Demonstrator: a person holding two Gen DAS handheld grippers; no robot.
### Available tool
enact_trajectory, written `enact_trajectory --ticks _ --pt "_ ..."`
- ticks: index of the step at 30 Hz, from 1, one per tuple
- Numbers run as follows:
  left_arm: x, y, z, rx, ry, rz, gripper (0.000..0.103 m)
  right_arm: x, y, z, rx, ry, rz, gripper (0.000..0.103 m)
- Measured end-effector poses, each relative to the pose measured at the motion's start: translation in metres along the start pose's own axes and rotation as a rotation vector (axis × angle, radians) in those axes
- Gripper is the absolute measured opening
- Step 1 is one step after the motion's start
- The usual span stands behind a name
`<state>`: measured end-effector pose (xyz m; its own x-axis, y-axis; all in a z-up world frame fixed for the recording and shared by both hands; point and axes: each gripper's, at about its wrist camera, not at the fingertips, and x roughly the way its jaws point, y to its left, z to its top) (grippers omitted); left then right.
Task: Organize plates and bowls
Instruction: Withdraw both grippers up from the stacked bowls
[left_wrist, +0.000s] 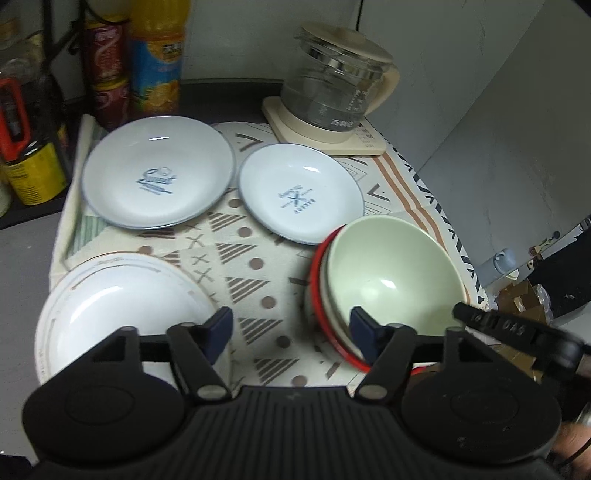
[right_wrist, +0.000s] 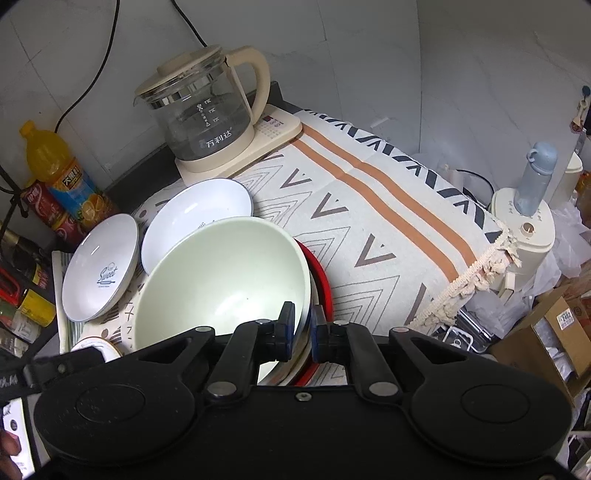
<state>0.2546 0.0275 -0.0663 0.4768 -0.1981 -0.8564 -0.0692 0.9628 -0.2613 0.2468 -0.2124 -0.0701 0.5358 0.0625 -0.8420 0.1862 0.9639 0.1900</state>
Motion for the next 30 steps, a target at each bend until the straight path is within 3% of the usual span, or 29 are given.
enact_trajectory --ticks 1,3,10,14,18,30 --pt "-0.005 0.005 -0.001 -0.008 -0.004 0.002 0.077 -0.005 0.002 0.0 -0.001 -0.01 0.005 0.015" --pt "-0.017 0.014 -0.003 -0.017 -0.025 0.01 0.085 -0.014 0.008 -0.001 -0.022 -0.03 0.023 0.029" --pt "-0.05 0.047 -0.01 -0.04 -0.058 0.072 0.092 -0.035 0.035 -0.01 -0.073 -0.053 0.117 0.056" --pt "-0.064 0.063 -0.017 -0.046 -0.07 0.092 0.095 -0.044 0.054 -0.02 -0.109 -0.059 0.165 0.078" --pt "-0.073 0.077 -0.025 -0.063 -0.075 0.111 0.095 -0.052 0.073 -0.031 -0.177 -0.071 0.183 0.09" --pt "-0.082 0.102 -0.03 -0.111 -0.09 0.14 0.095 -0.05 0.113 -0.044 -0.267 -0.035 0.233 0.094"
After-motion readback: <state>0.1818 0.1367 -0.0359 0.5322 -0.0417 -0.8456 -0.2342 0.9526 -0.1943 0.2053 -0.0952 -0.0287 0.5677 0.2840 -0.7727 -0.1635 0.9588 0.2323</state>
